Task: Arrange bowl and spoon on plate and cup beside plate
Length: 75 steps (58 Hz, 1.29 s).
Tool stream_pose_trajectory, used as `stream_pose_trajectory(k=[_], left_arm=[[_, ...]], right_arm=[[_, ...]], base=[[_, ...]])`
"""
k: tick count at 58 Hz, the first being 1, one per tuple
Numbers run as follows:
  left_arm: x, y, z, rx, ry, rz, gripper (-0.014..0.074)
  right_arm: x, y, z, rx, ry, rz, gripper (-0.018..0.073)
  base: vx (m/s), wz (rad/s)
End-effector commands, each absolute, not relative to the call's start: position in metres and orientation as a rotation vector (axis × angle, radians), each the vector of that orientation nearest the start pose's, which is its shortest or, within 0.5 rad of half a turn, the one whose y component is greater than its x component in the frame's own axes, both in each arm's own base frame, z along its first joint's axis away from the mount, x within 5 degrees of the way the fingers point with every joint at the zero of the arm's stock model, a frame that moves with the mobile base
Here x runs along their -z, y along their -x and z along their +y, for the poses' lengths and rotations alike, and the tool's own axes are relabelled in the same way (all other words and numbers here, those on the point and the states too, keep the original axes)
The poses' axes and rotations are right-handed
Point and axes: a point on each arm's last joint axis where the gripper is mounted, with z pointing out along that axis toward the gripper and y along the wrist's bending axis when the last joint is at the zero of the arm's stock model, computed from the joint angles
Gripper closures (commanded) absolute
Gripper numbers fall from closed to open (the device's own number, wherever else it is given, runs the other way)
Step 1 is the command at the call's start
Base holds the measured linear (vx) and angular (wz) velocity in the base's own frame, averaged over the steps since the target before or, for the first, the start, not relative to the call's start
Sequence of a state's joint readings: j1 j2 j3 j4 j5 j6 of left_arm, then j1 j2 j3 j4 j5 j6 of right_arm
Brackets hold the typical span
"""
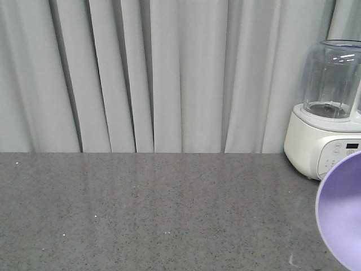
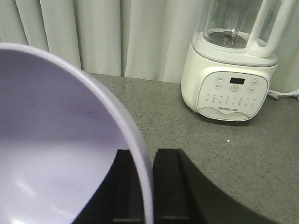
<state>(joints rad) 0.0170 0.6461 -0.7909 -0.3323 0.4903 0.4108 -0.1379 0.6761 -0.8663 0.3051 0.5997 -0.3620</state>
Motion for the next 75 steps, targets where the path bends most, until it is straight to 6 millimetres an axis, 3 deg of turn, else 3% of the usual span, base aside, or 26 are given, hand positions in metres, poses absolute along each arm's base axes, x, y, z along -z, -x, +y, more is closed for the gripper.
stream_pose_trajectory(k=[1,75], left_arm=[[-0.3970,-0.1228,-0.0115,0.050,-0.166,1.691,0.0596],[-0.3970,-0.1228,-0.0115,0.050,-0.166,1.691,0.0596]], right_arm=[[-0.4097,-0.1252,-0.0036,0.031,0.067,1.752,0.0568],[-0.4097,-0.1252,-0.0036,0.031,0.067,1.752,0.0568]], base=[[0.00,0.01],[-0.14,0.03]])
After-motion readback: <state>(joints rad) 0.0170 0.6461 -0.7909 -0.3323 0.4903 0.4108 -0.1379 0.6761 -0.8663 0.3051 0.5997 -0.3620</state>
